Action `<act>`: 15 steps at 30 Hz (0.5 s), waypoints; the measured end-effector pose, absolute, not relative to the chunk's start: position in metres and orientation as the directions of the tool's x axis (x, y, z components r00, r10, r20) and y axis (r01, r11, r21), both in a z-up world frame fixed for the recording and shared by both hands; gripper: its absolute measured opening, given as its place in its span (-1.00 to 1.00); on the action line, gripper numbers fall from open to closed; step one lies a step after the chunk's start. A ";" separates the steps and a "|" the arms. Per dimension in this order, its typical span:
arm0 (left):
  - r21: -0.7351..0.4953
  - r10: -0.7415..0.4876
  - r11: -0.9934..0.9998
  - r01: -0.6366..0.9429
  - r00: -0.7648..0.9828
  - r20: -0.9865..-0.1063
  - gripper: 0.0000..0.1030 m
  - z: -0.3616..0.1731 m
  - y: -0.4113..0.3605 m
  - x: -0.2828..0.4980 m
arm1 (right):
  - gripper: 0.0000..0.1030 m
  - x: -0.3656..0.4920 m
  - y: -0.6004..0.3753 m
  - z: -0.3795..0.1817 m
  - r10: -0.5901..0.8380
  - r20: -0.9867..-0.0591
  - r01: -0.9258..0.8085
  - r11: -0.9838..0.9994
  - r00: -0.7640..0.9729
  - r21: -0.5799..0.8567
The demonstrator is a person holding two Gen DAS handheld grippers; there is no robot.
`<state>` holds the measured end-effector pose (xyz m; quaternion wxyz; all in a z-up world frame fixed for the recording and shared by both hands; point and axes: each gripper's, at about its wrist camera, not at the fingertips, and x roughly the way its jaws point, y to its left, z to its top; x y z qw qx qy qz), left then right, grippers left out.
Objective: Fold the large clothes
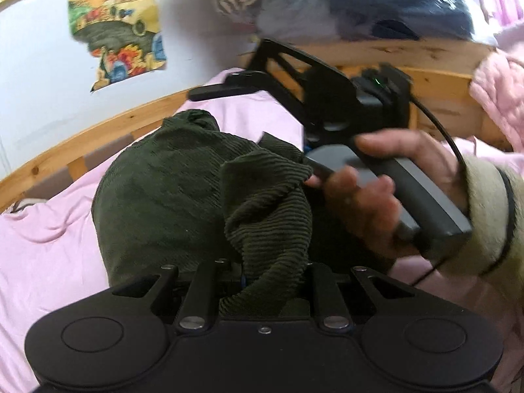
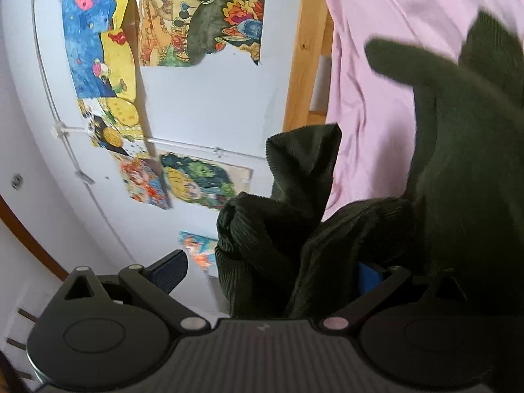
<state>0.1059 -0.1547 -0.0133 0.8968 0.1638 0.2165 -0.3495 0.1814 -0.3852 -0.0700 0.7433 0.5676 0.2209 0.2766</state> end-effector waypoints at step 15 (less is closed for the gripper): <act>0.050 -0.646 0.662 0.748 0.603 -0.469 -0.65 -0.018 -0.181 0.103 | -0.36 0.118 -0.377 0.003 0.425 -0.321 -0.160 0.777 0.846 0.609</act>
